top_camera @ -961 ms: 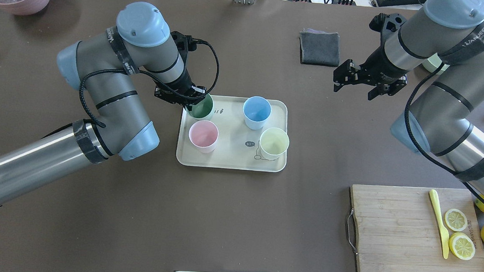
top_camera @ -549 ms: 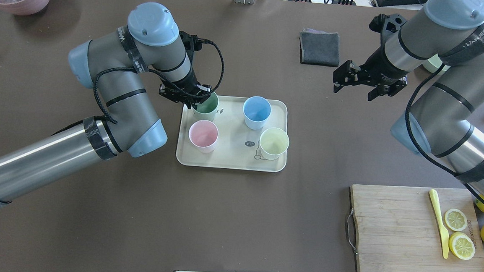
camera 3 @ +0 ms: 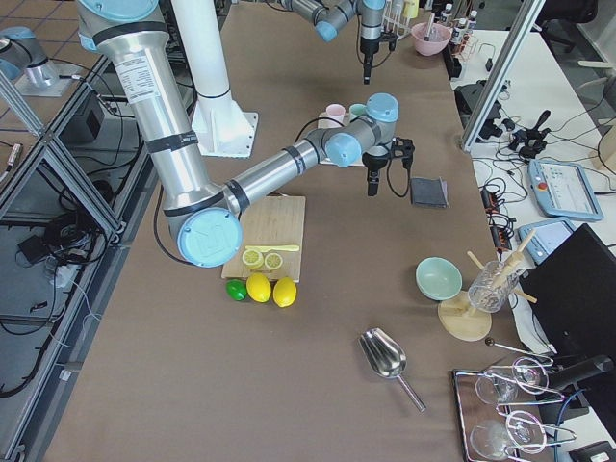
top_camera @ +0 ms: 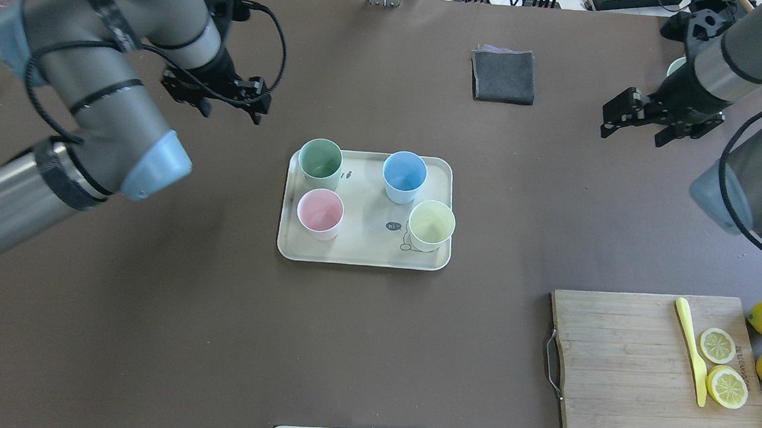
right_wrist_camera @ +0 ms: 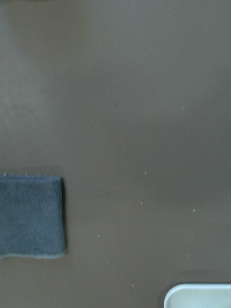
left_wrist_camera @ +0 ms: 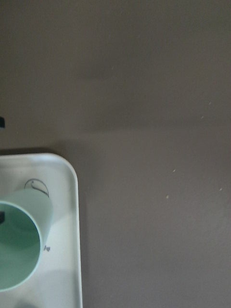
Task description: Place all cups on tray
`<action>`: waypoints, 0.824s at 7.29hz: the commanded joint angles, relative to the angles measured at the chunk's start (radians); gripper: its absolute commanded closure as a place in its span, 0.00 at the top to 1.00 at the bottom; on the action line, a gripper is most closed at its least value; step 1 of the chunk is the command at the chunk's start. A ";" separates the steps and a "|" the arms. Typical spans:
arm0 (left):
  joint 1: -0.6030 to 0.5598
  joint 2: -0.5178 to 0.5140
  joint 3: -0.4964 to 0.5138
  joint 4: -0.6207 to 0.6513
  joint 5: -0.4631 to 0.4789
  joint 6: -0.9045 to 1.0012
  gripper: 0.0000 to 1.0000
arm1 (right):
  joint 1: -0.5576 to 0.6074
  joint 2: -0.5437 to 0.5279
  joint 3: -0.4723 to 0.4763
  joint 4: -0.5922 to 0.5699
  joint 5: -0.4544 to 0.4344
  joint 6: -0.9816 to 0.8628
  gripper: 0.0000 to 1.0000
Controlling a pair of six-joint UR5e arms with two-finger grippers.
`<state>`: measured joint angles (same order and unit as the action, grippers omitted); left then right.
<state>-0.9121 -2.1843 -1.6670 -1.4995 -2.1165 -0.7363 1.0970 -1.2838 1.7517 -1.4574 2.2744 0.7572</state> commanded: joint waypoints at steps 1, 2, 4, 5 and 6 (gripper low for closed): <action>-0.256 0.206 -0.108 0.073 -0.153 0.383 0.98 | 0.166 -0.127 -0.015 -0.024 0.056 -0.290 1.00; -0.366 0.292 -0.108 0.073 -0.208 0.569 0.98 | 0.220 -0.134 -0.012 -0.125 0.054 -0.418 1.00; -0.525 0.415 -0.103 0.074 -0.212 0.815 0.98 | 0.300 -0.190 -0.018 -0.199 0.036 -0.621 1.00; -0.569 0.461 -0.103 0.074 -0.212 0.883 0.98 | 0.325 -0.212 -0.023 -0.199 0.022 -0.650 1.00; -0.588 0.492 -0.109 0.074 -0.212 0.903 0.98 | 0.333 -0.226 -0.023 -0.199 0.011 -0.674 1.00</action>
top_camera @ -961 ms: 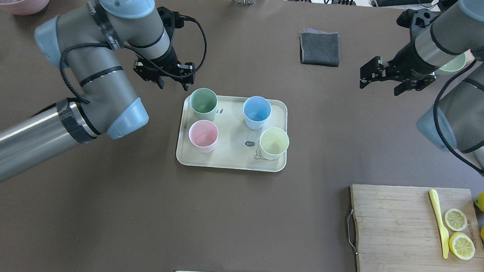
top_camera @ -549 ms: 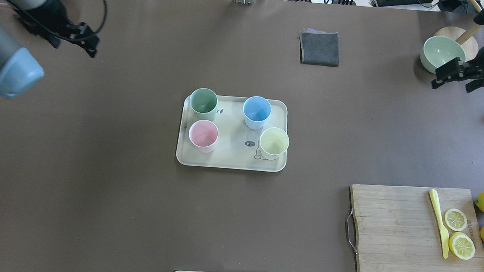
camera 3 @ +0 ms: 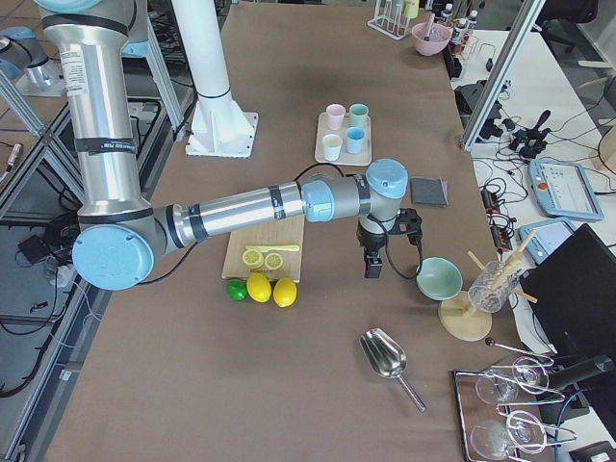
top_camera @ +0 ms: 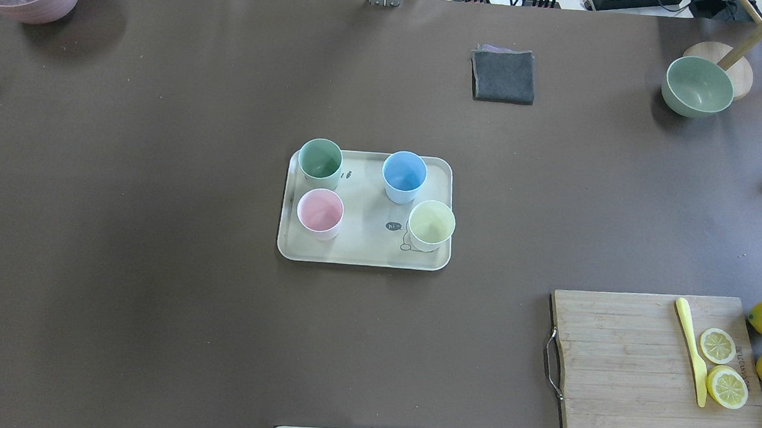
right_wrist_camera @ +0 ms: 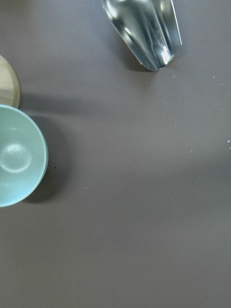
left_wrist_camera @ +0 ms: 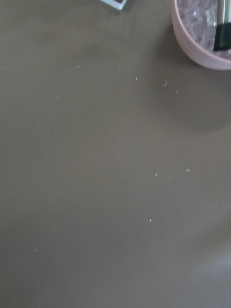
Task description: Place all cups on tray
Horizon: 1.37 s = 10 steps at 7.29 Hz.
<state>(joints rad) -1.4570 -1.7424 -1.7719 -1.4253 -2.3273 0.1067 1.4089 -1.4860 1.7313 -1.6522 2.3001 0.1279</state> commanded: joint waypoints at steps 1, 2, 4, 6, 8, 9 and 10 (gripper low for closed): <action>-0.043 0.073 -0.008 0.000 0.006 0.060 0.98 | 0.028 -0.028 0.004 -0.001 -0.018 -0.054 1.00; -0.042 0.078 -0.008 0.002 -0.001 0.054 0.98 | 0.028 -0.028 0.004 0.000 -0.019 -0.054 1.00; -0.042 0.116 -0.009 -0.021 0.006 0.054 0.98 | 0.027 -0.028 0.005 0.002 -0.019 -0.054 1.00; -0.043 0.132 -0.007 -0.034 0.005 0.051 0.98 | 0.027 -0.025 0.001 0.002 -0.019 -0.054 1.00; -0.046 0.141 -0.030 -0.032 0.006 0.053 0.98 | 0.027 -0.028 -0.001 0.003 -0.019 -0.053 1.00; -0.046 0.139 -0.032 -0.032 0.009 0.054 0.98 | 0.027 -0.030 -0.001 0.003 -0.019 -0.053 1.00; -0.048 0.142 -0.034 -0.032 0.009 0.056 0.98 | 0.028 -0.030 -0.001 0.003 -0.019 -0.053 1.00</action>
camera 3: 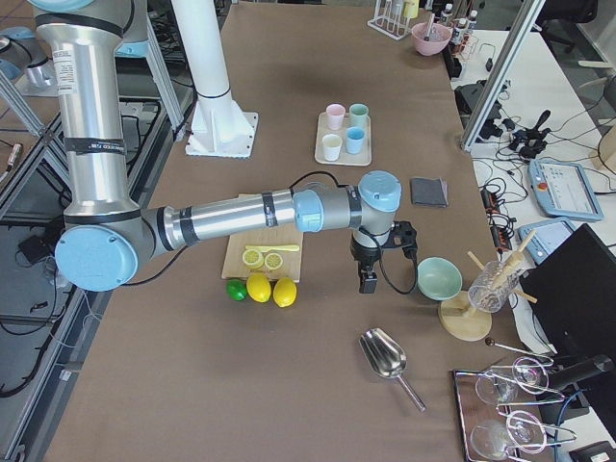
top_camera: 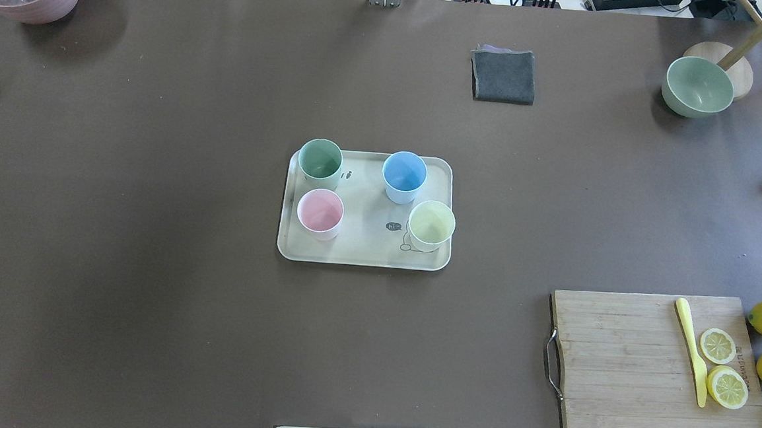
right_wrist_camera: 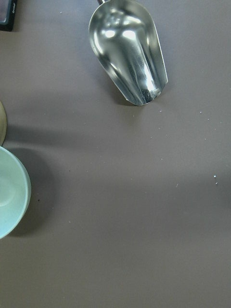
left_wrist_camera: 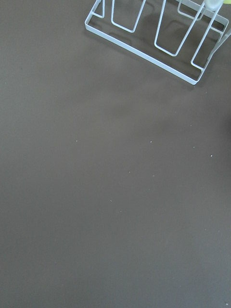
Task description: Place all cups on tray
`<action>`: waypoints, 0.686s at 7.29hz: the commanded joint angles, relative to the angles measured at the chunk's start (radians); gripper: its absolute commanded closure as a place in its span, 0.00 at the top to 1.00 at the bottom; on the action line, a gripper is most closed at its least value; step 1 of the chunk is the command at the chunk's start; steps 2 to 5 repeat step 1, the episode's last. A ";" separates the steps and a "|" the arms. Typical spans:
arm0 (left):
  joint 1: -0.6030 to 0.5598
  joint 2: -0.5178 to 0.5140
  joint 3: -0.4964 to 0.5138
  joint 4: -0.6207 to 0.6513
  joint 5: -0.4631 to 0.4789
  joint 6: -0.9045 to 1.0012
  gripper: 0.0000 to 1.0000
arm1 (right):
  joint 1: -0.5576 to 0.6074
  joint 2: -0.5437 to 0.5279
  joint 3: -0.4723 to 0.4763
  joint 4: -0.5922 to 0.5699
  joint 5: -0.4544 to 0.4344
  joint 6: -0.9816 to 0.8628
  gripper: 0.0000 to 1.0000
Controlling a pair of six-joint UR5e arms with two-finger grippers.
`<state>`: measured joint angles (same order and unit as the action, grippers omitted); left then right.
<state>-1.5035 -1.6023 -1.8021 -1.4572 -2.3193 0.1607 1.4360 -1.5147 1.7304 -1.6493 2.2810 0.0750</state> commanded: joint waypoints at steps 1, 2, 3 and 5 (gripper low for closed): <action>-0.001 0.002 -0.005 0.000 0.003 0.003 0.98 | 0.000 -0.001 0.000 0.000 0.000 -0.001 1.00; -0.001 0.002 -0.005 0.000 0.003 0.003 0.98 | 0.000 -0.001 0.000 0.000 0.000 -0.001 1.00; -0.001 0.002 -0.005 0.000 0.003 0.003 0.98 | 0.000 -0.001 0.000 0.000 0.000 -0.001 1.00; -0.001 0.002 -0.005 0.000 0.003 0.003 0.98 | 0.000 -0.001 0.000 0.000 0.000 -0.001 1.00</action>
